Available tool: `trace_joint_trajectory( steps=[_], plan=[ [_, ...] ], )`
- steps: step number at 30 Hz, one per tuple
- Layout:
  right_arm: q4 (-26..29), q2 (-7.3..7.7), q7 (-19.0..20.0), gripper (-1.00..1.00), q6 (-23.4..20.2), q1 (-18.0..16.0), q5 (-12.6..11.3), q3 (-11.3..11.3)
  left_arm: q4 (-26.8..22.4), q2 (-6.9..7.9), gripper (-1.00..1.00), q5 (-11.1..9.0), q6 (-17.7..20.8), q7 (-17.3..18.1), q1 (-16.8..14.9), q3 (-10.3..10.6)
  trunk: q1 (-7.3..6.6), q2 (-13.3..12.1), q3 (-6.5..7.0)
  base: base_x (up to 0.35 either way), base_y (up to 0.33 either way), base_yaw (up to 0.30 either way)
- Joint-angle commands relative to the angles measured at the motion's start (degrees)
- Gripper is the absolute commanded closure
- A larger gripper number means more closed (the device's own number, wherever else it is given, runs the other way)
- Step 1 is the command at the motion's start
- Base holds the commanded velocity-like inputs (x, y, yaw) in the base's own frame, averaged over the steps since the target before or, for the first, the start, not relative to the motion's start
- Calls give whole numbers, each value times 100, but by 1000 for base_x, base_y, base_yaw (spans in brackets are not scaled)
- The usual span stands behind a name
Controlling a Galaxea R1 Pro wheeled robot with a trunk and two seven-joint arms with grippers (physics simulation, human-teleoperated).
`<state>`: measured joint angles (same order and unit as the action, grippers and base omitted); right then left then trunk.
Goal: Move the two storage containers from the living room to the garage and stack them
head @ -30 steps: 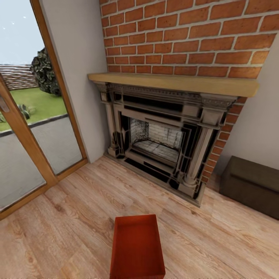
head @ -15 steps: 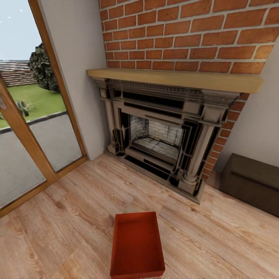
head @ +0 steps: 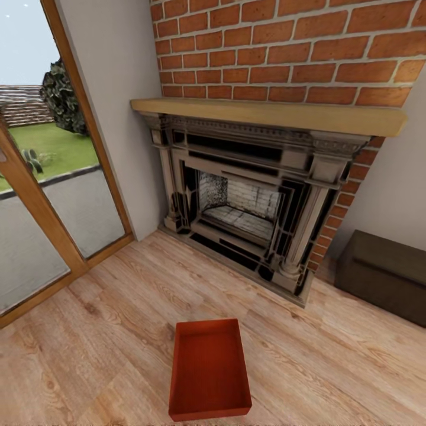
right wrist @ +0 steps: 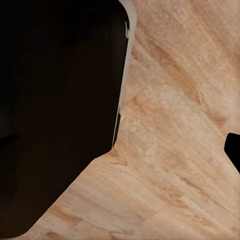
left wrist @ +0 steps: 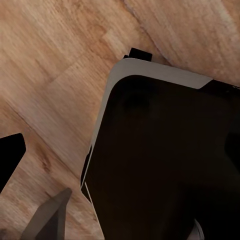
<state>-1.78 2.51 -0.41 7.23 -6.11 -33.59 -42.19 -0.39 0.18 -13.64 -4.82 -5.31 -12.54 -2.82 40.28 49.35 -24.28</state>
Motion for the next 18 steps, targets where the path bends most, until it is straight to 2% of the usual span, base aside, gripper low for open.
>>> trace_joint_trajectory(
  steps=[1,18],
  plan=[
    [-11,-2,-3,-100,29,-4,-34,-44,4,-1,-100,-7,-19,-5,-3,-26,0,4,-15,0,0,0],
    [-13,21,-3,-100,26,-5,-34,-43,4,-1,-100,-7,-19,-5,-3,-26,0,4,-173,0,0,0]
  ],
)
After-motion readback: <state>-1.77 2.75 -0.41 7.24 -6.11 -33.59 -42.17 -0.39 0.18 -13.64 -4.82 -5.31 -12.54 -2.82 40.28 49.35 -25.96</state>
